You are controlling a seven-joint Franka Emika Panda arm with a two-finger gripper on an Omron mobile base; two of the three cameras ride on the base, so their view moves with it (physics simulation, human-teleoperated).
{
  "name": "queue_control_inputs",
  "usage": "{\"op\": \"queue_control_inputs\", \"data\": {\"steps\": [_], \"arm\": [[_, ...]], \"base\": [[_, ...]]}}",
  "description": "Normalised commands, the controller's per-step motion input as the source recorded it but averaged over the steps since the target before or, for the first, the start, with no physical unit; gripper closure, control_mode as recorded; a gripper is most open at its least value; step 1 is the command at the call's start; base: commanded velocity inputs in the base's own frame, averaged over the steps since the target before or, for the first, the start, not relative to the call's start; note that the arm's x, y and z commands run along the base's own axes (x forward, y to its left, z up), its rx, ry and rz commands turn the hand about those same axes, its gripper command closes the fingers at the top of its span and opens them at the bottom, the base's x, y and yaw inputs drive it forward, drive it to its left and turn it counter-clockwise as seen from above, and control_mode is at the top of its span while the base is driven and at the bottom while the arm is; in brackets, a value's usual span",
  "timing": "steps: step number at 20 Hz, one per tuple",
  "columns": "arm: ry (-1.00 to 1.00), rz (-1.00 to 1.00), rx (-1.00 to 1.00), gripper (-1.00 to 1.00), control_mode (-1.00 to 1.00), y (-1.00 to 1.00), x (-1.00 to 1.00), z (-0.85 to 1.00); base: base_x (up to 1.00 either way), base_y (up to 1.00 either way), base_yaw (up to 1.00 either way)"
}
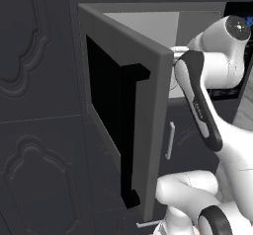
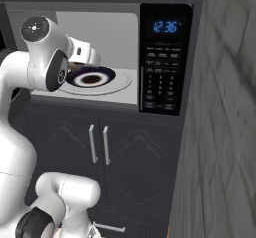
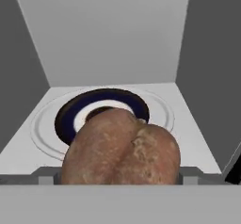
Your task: Retrieve the reheated potato from the microwave, then place the potato, cheese, and condiment on the cutting board.
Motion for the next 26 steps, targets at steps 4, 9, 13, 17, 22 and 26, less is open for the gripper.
{"op": "queue_control_inputs", "data": {"steps": [4, 9, 13, 17, 22, 26], "arm": [[0.12, -0.08, 0.00, 1.00, -1.00, -0.19, -1.00, 0.01], [0.08, -0.05, 0.00, 1.00, -1.00, -0.06, -0.94, -0.01], [0.03, -0.02, 0.00, 1.00, -1.00, -0.01, -0.81, -0.14], [0.00, -0.01, 0.00, 1.00, -1.00, 0.00, -0.38, -0.19], [0.00, -0.02, 0.00, 1.00, -1.00, -0.04, -0.13, -0.09], [0.00, -0.01, 0.00, 1.00, 1.00, -0.02, -0.08, -0.02]], "base": [[0.00, 0.00, 0.00], [0.00, 0.00, 0.00], [0.00, 0.00, 0.00], [0.00, 0.00, 0.00], [0.00, 0.00, 0.00], [-0.21, -0.01, -0.01]]}}
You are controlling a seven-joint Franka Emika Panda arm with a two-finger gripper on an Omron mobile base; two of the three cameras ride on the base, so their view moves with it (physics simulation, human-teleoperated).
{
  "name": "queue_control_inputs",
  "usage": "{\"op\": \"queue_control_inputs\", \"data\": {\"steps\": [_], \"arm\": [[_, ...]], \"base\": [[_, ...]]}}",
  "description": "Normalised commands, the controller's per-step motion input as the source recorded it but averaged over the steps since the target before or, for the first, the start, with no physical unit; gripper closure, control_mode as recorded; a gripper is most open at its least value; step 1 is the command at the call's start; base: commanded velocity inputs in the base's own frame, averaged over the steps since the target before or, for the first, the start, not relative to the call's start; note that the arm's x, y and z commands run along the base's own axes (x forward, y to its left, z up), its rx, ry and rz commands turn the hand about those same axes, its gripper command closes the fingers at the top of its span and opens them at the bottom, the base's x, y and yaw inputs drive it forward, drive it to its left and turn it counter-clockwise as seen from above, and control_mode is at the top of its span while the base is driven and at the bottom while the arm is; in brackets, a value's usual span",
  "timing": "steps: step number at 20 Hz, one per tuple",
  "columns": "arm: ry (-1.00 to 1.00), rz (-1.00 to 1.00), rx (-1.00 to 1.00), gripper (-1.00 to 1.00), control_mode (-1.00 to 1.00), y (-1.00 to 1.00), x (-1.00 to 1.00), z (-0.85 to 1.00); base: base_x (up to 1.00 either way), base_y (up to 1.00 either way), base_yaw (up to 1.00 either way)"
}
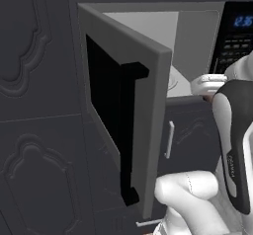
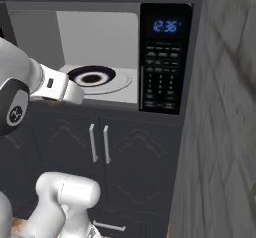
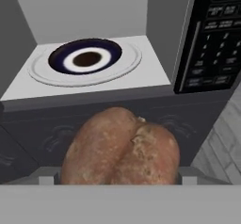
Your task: Retrieve the reheated potato from the microwave, then place the potato, cheese, and condiment on the cutting board.
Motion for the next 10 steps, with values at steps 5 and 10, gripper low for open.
{"op": "queue_control_inputs", "data": {"steps": [5, 10], "arm": [[0.00, 0.00, 0.00, 1.00, 1.00, 0.00, 0.00, 0.00], [0.00, 0.00, 0.00, 1.00, 1.00, 0.00, 0.00, 0.00]], "base": [[-0.97, -0.05, -0.05], [-1.00, 0.00, -0.09]]}}
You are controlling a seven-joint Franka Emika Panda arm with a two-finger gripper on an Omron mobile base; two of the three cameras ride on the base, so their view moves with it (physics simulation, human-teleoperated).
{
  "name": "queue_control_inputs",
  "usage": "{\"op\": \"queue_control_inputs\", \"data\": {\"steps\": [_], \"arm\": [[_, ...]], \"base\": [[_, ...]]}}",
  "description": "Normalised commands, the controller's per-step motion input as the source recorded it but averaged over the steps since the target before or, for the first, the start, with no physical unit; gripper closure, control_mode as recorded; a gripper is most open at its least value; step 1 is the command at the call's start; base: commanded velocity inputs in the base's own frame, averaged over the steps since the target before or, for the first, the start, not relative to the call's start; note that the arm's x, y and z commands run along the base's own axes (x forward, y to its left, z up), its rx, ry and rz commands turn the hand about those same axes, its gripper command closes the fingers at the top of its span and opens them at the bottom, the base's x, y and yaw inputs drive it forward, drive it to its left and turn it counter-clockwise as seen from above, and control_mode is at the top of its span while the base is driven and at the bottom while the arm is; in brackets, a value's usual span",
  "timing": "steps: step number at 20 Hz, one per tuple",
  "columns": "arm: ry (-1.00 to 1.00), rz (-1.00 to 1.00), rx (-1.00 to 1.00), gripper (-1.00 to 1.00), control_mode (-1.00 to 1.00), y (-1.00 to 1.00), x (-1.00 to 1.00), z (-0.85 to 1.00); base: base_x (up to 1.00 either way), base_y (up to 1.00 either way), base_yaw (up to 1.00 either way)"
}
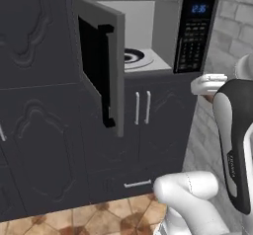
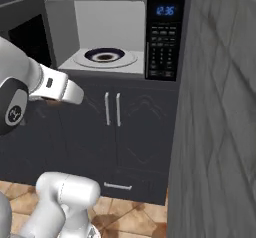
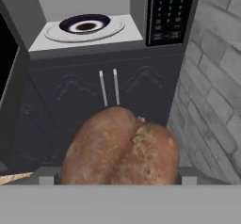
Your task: Retrieve the reheated potato from the microwave, then place the potato, cheese, and condiment on the cutting board.
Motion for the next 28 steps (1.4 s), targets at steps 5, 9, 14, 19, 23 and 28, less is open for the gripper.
{"op": "queue_control_inputs", "data": {"steps": [5, 9, 14, 19, 23, 28], "arm": [[0.00, 0.00, 0.00, 1.00, 1.00, 0.00, 0.00, 0.00], [0.00, 0.00, 0.00, 1.00, 1.00, 0.00, 0.00, 0.00], [0.00, 0.00, 0.00, 1.00, 1.00, 0.00, 0.00, 0.00], [0.00, 0.00, 0.00, 1.00, 1.00, 0.00, 0.00, 0.00], [0.00, 0.00, 0.00, 1.00, 1.00, 0.00, 0.00, 0.00], [0.00, 0.00, 0.00, 1.00, 1.00, 0.00, 0.00, 0.00]], "base": [[-1.00, 0.35, -0.10], [-0.88, 0.93, -0.09], [-0.36, 1.00, -0.07], [-0.06, 1.00, -0.06], [0.00, 1.00, -0.05], [0.04, 1.00, -0.05]]}}
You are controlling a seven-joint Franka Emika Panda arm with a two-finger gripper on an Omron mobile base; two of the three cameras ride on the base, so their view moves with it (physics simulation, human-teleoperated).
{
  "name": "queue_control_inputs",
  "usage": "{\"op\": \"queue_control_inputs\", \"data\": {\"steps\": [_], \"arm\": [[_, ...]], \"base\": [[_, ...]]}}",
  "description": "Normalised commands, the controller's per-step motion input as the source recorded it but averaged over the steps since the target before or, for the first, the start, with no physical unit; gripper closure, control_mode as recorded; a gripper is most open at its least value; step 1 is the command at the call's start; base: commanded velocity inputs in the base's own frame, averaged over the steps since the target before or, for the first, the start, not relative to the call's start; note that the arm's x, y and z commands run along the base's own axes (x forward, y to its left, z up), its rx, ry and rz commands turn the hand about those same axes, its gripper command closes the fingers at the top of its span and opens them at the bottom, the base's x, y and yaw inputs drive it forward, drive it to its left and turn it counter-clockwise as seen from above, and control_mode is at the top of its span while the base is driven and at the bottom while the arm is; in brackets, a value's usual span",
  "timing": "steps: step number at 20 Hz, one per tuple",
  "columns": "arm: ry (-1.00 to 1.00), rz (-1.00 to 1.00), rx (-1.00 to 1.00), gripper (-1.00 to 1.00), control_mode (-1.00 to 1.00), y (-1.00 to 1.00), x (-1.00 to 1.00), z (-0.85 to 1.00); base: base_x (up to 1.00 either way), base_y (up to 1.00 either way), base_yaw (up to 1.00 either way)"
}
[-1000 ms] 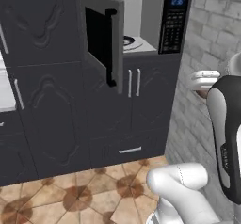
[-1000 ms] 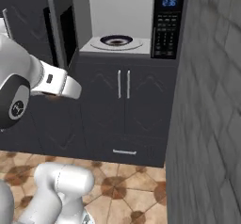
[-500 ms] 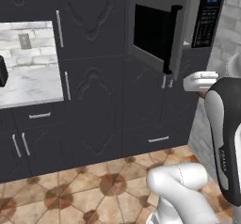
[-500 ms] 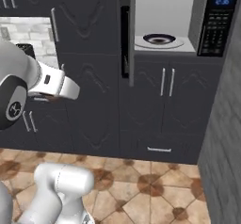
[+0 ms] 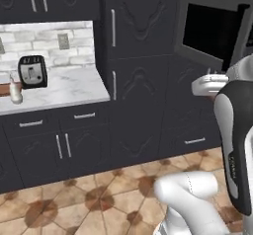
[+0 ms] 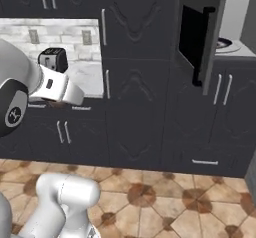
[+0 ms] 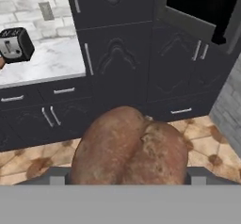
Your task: Retrieve the reheated potato from the microwave, then place the potato, cheese, and condiment on the cutting board.
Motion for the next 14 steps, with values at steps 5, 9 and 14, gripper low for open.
{"op": "queue_control_inputs", "data": {"steps": [5, 9, 14], "arm": [[0.00, 0.00, 0.00, 1.00, 1.00, 0.00, 0.00, 0.00], [0.00, 0.00, 0.00, 1.00, 1.00, 0.00, 0.00, 0.00], [0.00, 0.00, 0.00, 1.00, 1.00, 0.00, 0.00, 0.00]], "base": [[0.20, 1.00, -0.03], [0.26, 1.00, 0.00], [0.33, 1.00, 0.00]]}}
